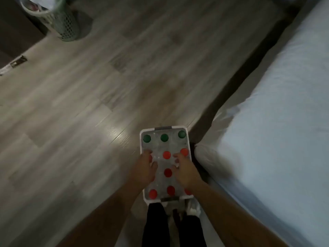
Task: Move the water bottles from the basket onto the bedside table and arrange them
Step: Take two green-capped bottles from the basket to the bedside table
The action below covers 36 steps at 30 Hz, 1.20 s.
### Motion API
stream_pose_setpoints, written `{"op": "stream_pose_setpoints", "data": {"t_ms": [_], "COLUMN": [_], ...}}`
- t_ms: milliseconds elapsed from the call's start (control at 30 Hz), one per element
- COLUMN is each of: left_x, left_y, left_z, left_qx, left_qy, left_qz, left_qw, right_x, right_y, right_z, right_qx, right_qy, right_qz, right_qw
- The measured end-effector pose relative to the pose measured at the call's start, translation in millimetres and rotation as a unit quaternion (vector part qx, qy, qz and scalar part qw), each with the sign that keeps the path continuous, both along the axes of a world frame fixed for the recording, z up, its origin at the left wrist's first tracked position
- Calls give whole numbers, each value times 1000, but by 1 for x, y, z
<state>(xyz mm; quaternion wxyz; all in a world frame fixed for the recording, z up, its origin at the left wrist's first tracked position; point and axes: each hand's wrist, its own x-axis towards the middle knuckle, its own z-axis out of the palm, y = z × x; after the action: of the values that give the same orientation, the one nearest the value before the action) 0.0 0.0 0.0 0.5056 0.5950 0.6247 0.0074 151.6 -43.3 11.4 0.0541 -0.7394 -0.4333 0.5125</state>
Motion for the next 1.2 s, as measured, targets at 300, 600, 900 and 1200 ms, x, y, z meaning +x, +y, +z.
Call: {"op": "stream_pose_setpoints", "data": {"t_ms": [300,600,900,1200], "left_x": [-4,-3,-5,-1], "left_y": [65,83,78,73], "left_z": [-56,-93,-103,-44], "left_qx": [124,178,175,188], "left_qy": [168,223,133,109], "left_qz": [-45,-174,-77,-17], "left_qw": [977,943,972,976], "right_x": [-17,-16,-11,8], "right_y": [73,98,94,83], "right_z": [-50,-89,-99,-44], "right_qx": [42,61,89,138], "right_qy": [-83,-162,-127,-84], "right_qz": [-1,108,70,56], "right_qw": [996,979,985,985]}}
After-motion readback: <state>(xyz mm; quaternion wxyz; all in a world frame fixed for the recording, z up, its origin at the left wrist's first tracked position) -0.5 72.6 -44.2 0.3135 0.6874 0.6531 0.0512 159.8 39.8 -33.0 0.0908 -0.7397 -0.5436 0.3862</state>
